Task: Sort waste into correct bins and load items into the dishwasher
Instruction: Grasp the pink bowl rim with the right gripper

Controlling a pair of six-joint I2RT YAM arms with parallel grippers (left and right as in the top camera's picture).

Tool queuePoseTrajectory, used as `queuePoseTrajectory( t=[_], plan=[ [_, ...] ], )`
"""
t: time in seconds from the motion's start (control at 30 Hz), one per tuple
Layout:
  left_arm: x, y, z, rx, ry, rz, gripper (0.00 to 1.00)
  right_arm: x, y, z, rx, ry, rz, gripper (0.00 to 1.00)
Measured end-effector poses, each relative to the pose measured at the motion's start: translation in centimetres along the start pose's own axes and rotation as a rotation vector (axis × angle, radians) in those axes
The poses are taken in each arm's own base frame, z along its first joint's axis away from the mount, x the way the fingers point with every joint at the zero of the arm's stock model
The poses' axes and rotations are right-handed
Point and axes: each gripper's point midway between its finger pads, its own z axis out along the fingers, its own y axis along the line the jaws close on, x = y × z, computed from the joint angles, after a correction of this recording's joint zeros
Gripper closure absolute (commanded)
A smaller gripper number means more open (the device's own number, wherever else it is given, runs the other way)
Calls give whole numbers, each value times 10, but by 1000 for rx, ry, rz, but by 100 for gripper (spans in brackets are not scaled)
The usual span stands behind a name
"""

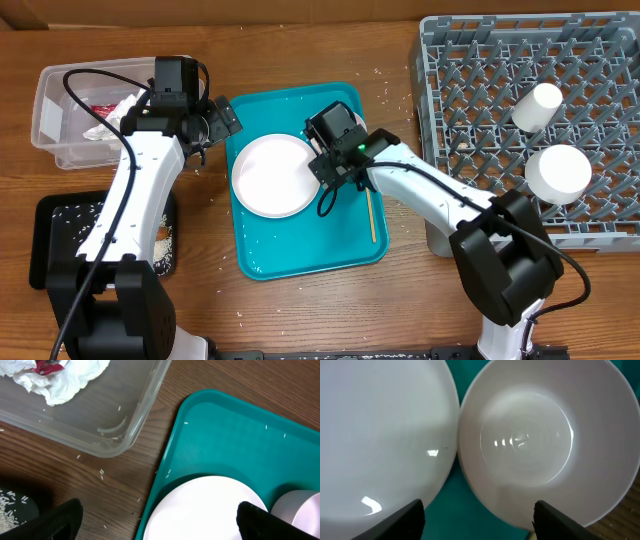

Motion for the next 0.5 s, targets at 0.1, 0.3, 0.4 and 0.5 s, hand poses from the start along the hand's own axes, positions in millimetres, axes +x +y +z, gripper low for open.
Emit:
queuePoseTrajectory(
  t=[0.1, 0.3, 0.4, 0.5],
  plan=[
    [0, 0, 0, 0, 0, 0, 0, 4, 1, 5, 0, 15, -23, 50],
    [0, 0, 0, 0, 0, 0, 0, 12, 1, 13, 1, 48, -35, 70],
    [0, 0, 0, 0, 0, 0, 0, 12, 1, 13, 1, 48, -32, 81],
    [0, 0, 0, 0, 0, 0, 0, 14, 2, 13, 0, 60, -38, 96]
  ],
)
